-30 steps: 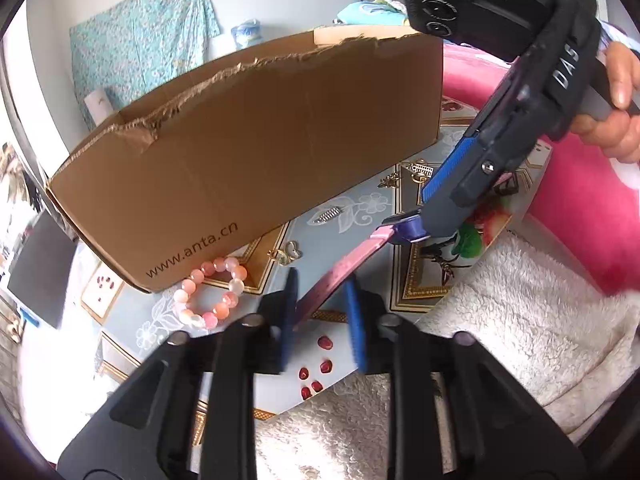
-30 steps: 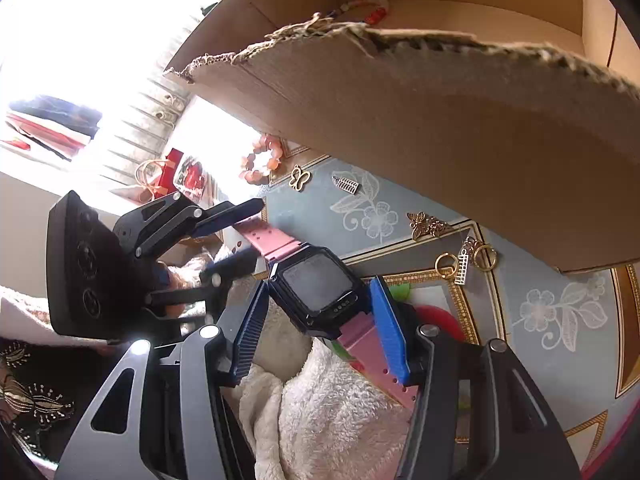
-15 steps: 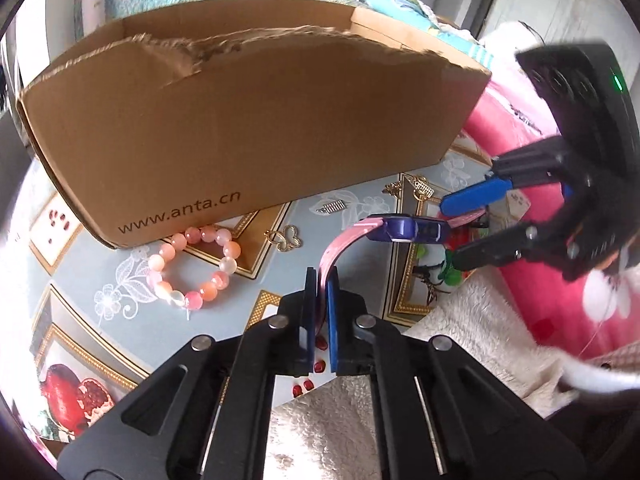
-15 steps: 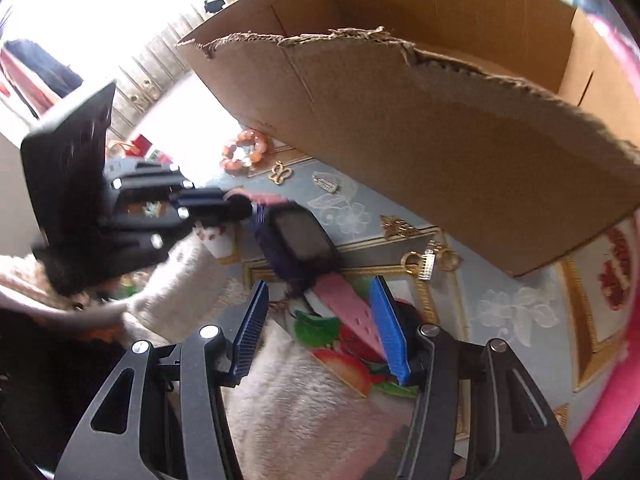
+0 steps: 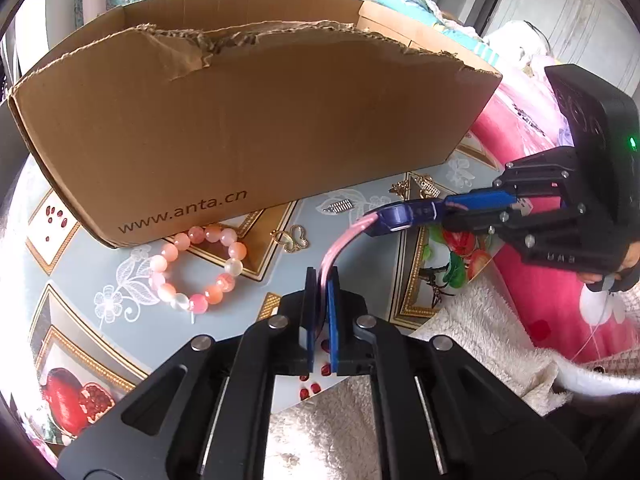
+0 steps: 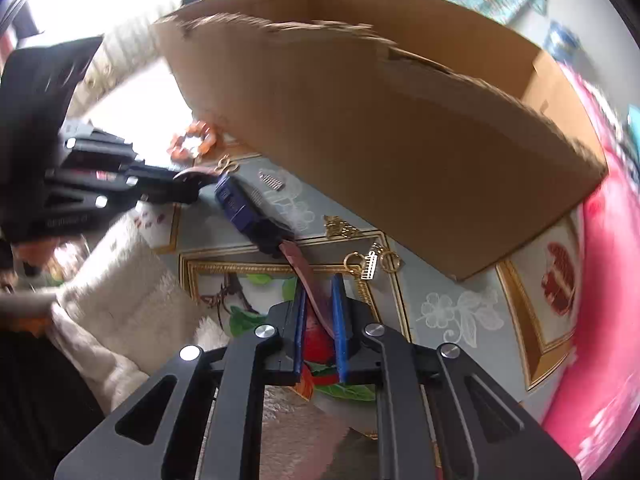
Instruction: Organize jewelry
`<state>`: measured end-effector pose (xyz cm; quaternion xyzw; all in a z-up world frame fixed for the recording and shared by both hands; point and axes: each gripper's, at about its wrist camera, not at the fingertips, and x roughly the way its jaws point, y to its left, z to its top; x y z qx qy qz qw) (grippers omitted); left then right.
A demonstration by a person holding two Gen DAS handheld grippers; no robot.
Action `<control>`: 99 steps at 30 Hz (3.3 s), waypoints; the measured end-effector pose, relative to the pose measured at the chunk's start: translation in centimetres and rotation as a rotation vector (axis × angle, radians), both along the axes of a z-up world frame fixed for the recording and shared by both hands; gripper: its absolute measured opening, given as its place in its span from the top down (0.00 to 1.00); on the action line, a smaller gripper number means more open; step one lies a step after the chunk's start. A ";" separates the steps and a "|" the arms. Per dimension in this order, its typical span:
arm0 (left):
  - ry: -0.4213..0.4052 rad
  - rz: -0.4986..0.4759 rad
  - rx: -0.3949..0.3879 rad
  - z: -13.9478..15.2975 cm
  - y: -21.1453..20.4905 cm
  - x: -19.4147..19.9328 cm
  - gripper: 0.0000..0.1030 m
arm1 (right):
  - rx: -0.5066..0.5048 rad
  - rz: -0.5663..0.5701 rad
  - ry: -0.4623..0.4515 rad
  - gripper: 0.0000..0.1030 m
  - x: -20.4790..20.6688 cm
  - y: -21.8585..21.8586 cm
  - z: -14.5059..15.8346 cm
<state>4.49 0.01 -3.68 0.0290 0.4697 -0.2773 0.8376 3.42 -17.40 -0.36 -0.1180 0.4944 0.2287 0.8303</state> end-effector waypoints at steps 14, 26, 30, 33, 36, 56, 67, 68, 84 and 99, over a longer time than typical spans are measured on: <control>-0.054 0.015 0.054 0.3 0.7 -0.7 0.97 | 0.082 -0.095 -0.039 0.94 -0.4 -1.9 0.1; -0.161 0.012 0.087 3.2 0.4 -3.0 0.98 | 0.200 -0.213 -0.117 0.94 -2.7 -2.9 0.6; -0.208 0.001 0.101 4.8 0.1 -4.5 0.98 | 0.210 -0.219 -0.155 0.95 -3.7 -3.5 1.8; -0.242 -0.007 0.104 6.0 -0.4 -5.6 0.98 | 0.220 -0.221 -0.191 0.95 -4.8 -3.7 3.2; -0.276 -0.010 0.100 7.3 -0.6 -6.4 0.98 | 0.232 -0.221 -0.235 0.95 -5.9 -4.1 4.7; -0.360 0.041 0.047 18.0 -1.0 1.2 0.98 | 0.291 -0.070 -0.288 0.95 4.0 -4.6 15.1; 0.178 0.067 0.096 8.9 -1.0 16.2 0.98 | -0.066 0.022 0.079 0.96 17.8 -0.8 7.9; 0.225 0.061 0.095 8.1 -1.2 17.2 0.98 | -0.086 0.035 0.094 0.96 18.5 -0.5 7.7; 0.280 0.114 0.156 6.7 -0.7 20.2 0.73 | -0.140 0.081 0.116 0.81 22.0 0.5 6.4; -0.141 0.180 0.082 14.6 3.8 12.0 0.54 | -0.300 0.239 0.168 0.48 21.8 7.5 1.9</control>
